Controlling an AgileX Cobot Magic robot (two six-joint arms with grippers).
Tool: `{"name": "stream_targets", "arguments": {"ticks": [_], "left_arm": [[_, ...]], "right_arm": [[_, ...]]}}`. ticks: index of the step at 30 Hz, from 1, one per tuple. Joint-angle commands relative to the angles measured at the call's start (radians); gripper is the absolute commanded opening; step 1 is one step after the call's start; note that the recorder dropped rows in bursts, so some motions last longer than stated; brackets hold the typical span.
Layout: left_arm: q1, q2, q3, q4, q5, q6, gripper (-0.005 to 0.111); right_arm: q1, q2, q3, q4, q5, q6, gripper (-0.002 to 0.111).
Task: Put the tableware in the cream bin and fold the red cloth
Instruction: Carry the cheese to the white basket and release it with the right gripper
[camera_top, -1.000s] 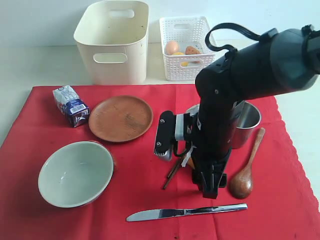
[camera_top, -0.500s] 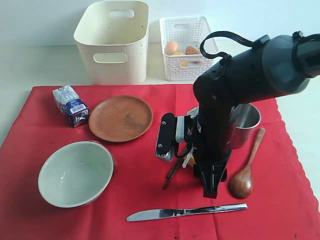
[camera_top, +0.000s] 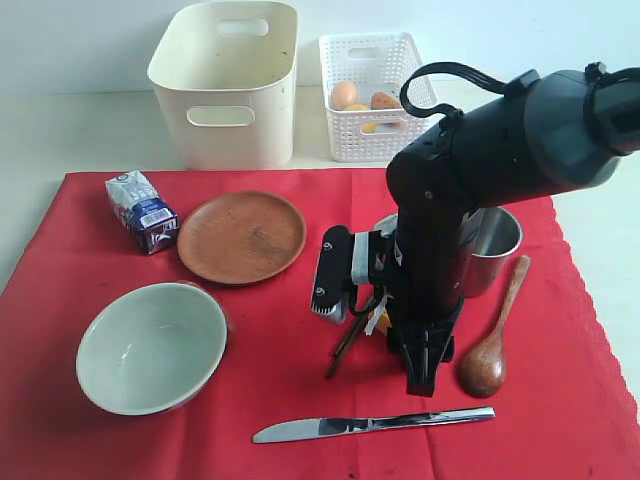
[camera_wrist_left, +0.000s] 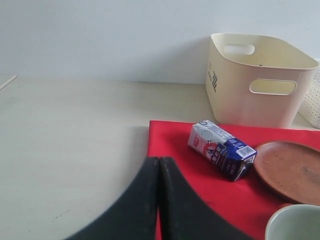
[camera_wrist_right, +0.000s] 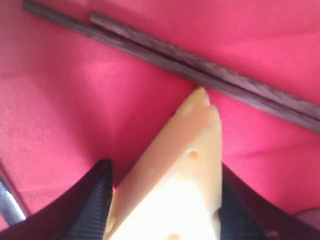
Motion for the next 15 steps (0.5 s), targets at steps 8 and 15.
{"name": "stream_targets", "arguments": {"ticks": [8,15], "left_arm": [[0.004,-0.007,-0.001,-0.009,-0.005,0.003,0.002],[0.004,-0.007,-0.001,-0.009,-0.005,0.003,0.002]], "right_arm": [[0.002,-0.074,-0.041,0.007,0.046,0.004,0.000],[0.002,-0.199,-0.082,0.014,-0.003,0.021,0.000]]}}
